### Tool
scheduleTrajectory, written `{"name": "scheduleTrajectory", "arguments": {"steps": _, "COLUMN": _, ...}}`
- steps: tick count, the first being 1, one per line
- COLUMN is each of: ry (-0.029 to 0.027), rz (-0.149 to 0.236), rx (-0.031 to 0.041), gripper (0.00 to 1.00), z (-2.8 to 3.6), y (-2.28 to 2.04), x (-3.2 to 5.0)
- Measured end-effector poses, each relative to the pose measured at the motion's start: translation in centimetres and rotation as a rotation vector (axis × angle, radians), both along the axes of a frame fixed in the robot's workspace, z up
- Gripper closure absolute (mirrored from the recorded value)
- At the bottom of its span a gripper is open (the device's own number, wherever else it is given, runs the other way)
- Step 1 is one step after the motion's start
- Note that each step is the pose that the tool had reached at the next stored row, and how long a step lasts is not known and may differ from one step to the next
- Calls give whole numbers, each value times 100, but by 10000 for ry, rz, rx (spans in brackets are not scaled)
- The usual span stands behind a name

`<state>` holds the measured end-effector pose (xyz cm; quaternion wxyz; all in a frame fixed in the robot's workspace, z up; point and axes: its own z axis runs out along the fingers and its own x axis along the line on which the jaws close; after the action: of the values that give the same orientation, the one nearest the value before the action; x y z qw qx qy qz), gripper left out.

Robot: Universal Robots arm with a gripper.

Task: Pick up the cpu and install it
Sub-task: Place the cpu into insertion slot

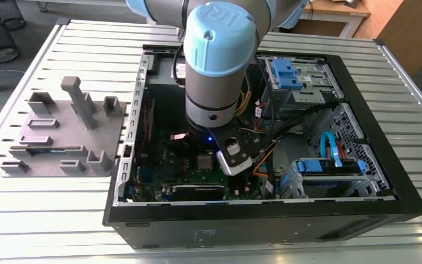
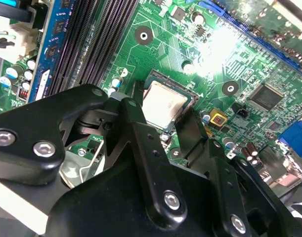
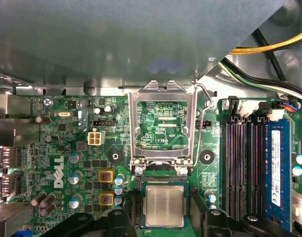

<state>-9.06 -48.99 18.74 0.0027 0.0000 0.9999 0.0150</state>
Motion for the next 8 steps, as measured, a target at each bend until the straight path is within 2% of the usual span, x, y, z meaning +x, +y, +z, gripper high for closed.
{"name": "scheduleTrajectory", "arguments": {"steps": 8, "ry": 0, "rz": 0, "rx": 0, "gripper": 46, "z": 0, "y": 0, "x": -2}}
